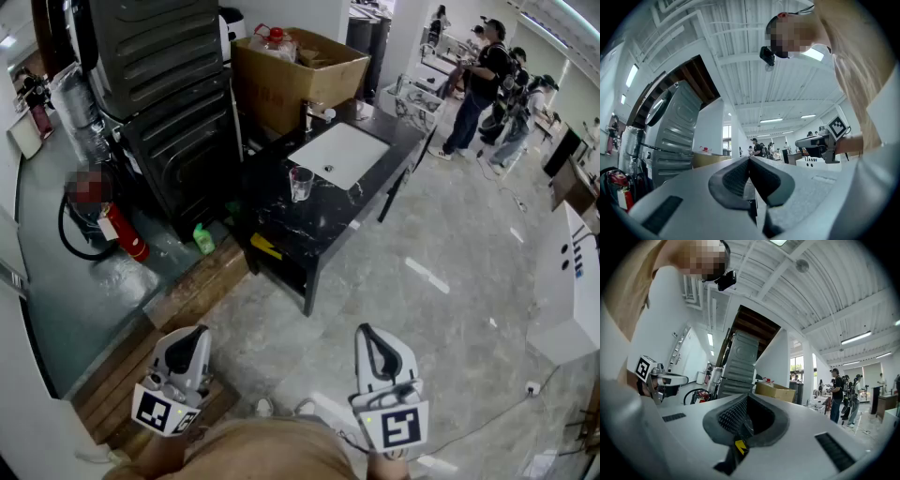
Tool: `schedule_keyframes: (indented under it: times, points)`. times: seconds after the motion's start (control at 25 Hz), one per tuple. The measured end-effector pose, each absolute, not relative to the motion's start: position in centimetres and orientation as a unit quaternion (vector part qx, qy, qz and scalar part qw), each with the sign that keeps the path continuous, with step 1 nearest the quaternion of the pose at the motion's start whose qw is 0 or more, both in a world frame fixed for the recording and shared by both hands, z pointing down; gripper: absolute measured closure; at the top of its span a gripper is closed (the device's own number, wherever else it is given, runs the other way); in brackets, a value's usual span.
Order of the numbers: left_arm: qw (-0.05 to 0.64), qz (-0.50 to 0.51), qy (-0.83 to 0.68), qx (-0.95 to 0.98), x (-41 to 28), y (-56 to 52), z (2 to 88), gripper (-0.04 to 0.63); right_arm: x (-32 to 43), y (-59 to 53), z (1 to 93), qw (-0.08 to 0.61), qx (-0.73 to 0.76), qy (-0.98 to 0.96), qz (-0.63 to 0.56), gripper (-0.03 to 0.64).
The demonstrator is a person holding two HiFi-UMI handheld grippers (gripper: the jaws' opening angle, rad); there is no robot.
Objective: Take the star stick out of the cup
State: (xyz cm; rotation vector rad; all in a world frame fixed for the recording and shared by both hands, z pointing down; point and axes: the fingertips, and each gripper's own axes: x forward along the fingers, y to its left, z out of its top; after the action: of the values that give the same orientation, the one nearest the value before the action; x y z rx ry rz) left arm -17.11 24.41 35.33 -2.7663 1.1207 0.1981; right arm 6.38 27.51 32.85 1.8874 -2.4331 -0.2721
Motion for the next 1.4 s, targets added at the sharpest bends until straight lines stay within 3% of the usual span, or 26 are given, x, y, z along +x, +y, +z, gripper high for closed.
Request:
schedule_keyframes:
  times: [1.4]
  points:
    - [0.079, 0.056, 0.381, -0.920, -12.5, 25.5, 35.4, 0.595, 9.9, 28.2, 34.2, 0.019, 0.593, -0.801, -0.078, 0.613]
